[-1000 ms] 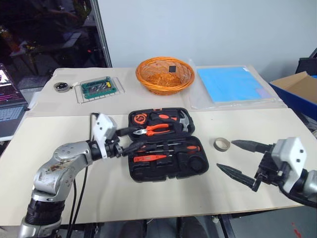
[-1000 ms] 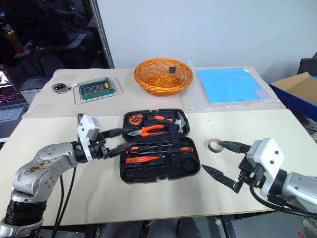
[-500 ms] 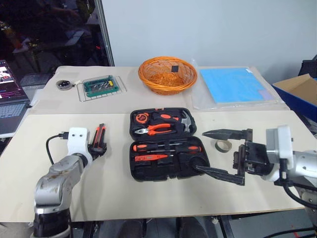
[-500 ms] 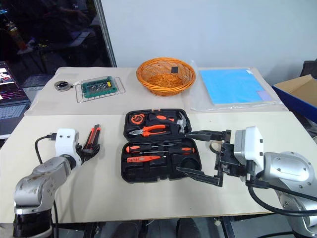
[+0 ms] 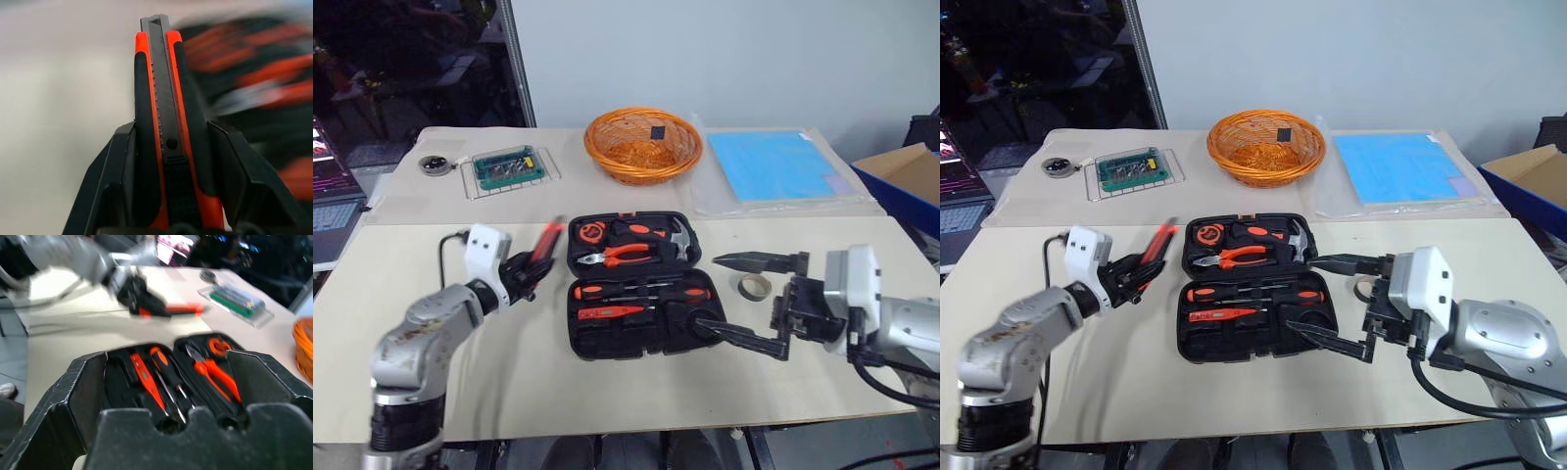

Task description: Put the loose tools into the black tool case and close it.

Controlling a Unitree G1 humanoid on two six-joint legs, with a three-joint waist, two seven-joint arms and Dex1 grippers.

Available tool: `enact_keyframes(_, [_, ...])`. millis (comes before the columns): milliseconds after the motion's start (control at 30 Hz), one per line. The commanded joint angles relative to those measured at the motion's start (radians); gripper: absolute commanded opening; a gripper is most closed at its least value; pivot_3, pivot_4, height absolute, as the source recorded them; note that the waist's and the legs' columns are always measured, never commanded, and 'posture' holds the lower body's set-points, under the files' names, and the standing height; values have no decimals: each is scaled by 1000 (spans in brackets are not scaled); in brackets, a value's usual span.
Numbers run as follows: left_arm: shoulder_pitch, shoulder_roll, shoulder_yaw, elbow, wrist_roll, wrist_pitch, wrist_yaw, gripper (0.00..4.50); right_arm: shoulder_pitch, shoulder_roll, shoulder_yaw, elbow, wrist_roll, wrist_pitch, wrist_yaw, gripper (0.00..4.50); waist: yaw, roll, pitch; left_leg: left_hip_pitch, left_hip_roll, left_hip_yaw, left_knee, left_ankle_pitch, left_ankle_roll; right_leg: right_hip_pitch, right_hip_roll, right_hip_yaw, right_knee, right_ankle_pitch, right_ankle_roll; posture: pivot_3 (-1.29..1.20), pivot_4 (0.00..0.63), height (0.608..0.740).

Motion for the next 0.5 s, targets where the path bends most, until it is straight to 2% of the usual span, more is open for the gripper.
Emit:
enact_keyframes(33, [-72,118,-166,-45,-77,-23,-296,1715,131,-27,-141,-29,-7,0,44,4500,-1,1,0,0,0,1,0,0,0,0,0,0,0,0,0,0,150,740])
enact_keyframes(100, [-150,160,-322,-15,-5,-90,-412,1715,257,-34,-247,-32,-25,-1,102,4500,4,1,0,0,0,2,0,0,0,1,1,0,-1,-1,1,0,150,740])
enact_keyframes(200, [-234,156,-446,52,67,-112,-443,1715,366,-39,-362,-38,-19,-2,153,4500,3,1,0,2,1,4,0,0,0,5,2,1,-2,-1,2,0,150,740])
enact_keyframes(267, [-263,170,-535,73,138,-139,-466,1715,447,-42,-454,-49,-6,12,210,4500,-9,1,0,4,2,5,0,0,0,6,2,2,-2,-5,9,0,150,740])
enact_keyframes(367, [-259,180,-581,85,186,-139,-458,1715,531,-35,-524,-47,-18,-1,264,4500,-19,1,0,7,5,7,0,0,1,8,5,4,-1,-6,9,0,150,740])
enact_keyframes(500, [-230,183,-604,60,208,-104,-437,1715,562,-27,-543,-35,-23,-7,272,4500,-22,1,0,8,6,8,0,0,1,7,5,5,-1,-6,9,0,150,740])
